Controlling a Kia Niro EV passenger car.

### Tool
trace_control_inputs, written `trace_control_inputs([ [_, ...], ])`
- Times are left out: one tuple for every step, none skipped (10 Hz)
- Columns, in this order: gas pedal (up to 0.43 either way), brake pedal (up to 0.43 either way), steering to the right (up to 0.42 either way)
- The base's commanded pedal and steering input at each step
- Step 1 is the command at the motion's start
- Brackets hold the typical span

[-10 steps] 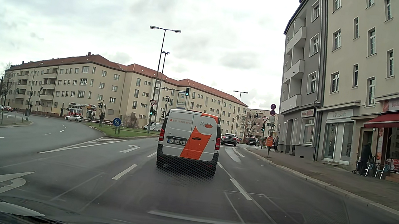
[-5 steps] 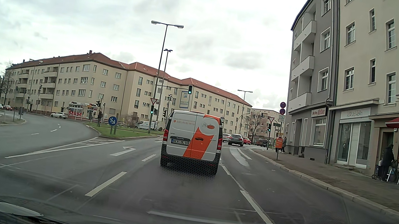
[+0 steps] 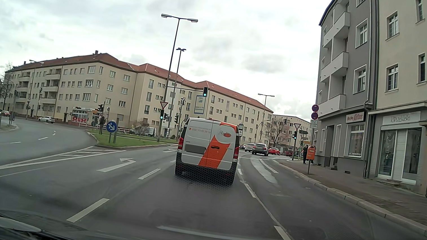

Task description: Follow the waypoints while adhering to traffic rules and regulations

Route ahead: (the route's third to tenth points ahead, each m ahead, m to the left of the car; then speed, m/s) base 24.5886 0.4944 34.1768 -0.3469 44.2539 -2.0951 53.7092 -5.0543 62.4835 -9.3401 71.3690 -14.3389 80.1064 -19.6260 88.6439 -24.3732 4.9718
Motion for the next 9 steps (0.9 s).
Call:
trace_control_inputs([
  [0.189, 0.012, -0.012],
  [0.189, 0.012, -0.012],
  [0.189, 0.012, -0.012],
  [0.157, 0.012, -0.011],
  [0.138, 0.012, -0.011],
  [0.138, 0.012, -0.011],
  [0.138, 0.012, -0.009],
  [0.138, 0.012, -0.008],
  [0.138, 0.012, -0.008],
])
